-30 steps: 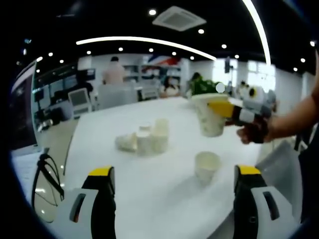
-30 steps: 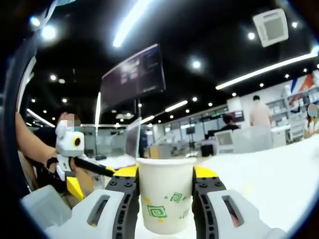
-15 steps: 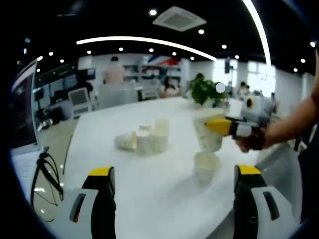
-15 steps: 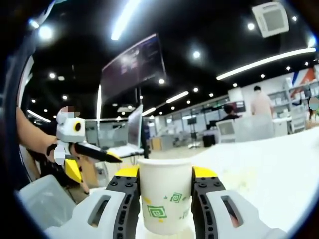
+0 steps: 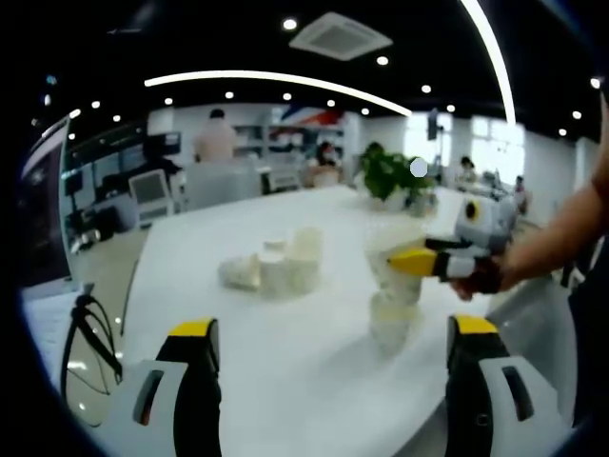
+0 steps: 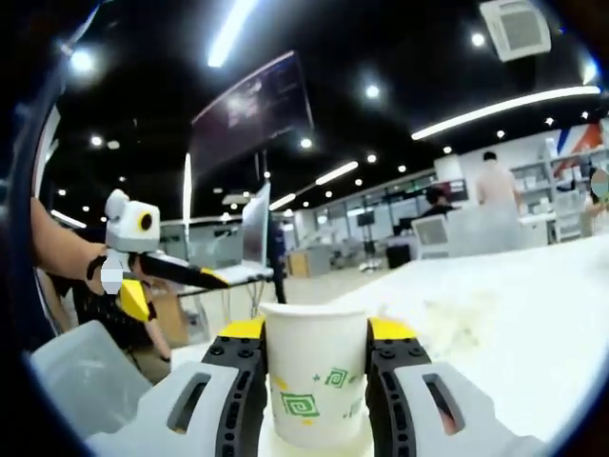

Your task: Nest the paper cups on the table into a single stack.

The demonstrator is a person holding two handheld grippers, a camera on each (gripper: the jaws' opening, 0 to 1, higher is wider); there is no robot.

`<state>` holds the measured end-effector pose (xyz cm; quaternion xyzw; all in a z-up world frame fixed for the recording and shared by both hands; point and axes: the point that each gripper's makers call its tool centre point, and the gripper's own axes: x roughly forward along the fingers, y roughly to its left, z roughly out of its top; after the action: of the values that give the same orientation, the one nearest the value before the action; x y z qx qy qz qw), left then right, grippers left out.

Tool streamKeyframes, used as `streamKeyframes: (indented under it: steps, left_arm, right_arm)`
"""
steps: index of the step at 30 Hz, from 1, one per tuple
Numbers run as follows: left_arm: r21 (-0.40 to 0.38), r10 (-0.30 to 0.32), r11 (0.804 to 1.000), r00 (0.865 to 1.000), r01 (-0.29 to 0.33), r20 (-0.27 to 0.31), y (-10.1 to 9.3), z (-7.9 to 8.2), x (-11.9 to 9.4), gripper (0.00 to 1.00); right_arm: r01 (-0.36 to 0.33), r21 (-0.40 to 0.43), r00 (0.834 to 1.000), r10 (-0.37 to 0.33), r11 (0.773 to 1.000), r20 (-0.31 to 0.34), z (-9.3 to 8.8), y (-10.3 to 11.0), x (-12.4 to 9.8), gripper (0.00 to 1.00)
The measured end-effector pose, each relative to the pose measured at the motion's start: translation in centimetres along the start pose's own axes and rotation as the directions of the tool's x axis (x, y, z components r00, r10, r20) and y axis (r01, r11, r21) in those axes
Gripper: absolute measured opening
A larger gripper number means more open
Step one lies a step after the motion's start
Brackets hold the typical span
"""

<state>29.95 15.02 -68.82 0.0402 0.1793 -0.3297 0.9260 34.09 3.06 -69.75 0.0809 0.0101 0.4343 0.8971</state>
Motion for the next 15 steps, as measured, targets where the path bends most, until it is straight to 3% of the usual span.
streamKeyframes:
  steps: [15]
  left_arm:
    - [-0.004,-0.001,1.0,1.0,0.001,0.0,0.0,0.0,0.0,0.99]
  right_arm:
    - [0.005,0.004,0.996,-0.005,1.0,-0.088,-2.7,-0.4,-0.3,0.4]
